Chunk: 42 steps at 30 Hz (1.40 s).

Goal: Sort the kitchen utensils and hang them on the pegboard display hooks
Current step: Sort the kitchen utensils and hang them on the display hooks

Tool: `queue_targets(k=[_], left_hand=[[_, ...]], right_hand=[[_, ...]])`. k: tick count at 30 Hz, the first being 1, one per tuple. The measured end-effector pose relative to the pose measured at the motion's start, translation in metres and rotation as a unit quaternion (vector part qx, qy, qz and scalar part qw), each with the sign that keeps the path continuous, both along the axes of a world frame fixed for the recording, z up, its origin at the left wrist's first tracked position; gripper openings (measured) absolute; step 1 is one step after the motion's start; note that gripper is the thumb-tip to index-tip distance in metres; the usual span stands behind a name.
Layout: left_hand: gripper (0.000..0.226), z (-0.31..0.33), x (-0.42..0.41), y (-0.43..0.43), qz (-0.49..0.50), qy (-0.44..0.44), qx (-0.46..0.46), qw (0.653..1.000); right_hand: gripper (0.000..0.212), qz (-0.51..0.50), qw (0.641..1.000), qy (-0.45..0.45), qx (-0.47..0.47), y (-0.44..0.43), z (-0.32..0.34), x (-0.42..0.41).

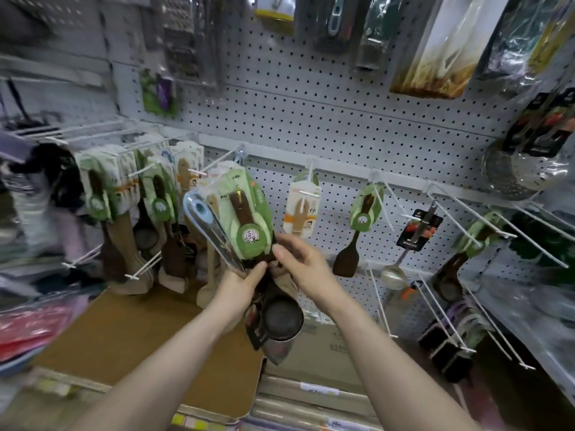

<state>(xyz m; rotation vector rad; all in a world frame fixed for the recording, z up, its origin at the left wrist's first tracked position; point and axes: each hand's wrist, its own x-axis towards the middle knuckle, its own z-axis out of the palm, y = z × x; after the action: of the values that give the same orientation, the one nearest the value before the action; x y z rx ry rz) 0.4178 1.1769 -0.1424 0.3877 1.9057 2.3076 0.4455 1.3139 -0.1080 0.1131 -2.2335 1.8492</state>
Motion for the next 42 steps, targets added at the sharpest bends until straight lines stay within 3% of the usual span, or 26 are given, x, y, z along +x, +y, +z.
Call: queue_targets(k=[3, 6, 11, 18, 23, 29, 36, 40, 42], left_hand=[[0.021, -0.017, -0.006, -0.016, 0.007, -0.042, -0.013, 0.999], [0.028, -0.032, -0.012, -0.025, 0.008, -0.074, -0.036, 0.997], [0.021, -0.032, -0.02, -0.022, 0.018, -0.086, -0.035, 0.996], [0.015, -0.03, -0.043, 0.001, 0.052, -0.061, -0.054, 0.995], [0.018, -0.031, -0.057, 0.02, 0.08, -0.069, -0.052, 0.993], [0.02, -0.033, -0.069, 0.034, 0.108, -0.092, -0.05, 0.989], [0.025, -0.034, -0.068, 0.04, 0.127, -0.1, -0.028, 0.986], [0.024, -0.032, -0.064, 0.044, 0.13, -0.092, -0.026, 0.987], [0.024, -0.032, -0.063, 0.044, 0.129, -0.089, -0.026, 0.987]], right_hand=[[0.021, -0.033, 0.999, -0.007, 0.0, 0.0, -0.013, -0.002], [0.02, -0.118, 0.992, -0.028, -0.037, 0.012, -0.03, -0.01], [0.05, -0.225, 0.969, -0.064, -0.083, 0.056, -0.04, -0.041], [0.09, -0.128, 0.98, -0.148, -0.045, 0.106, -0.053, -0.105], [0.109, -0.062, 0.987, -0.149, 0.006, 0.119, -0.064, -0.137], [0.04, 0.002, 0.988, -0.147, 0.053, 0.122, -0.07, -0.163], [0.04, 0.025, 0.989, -0.113, 0.087, 0.11, -0.082, -0.169], [0.018, 0.039, 0.992, -0.092, 0.078, 0.099, -0.082, -0.161], [0.018, 0.043, 0.992, -0.075, 0.089, 0.092, -0.088, -0.155]])
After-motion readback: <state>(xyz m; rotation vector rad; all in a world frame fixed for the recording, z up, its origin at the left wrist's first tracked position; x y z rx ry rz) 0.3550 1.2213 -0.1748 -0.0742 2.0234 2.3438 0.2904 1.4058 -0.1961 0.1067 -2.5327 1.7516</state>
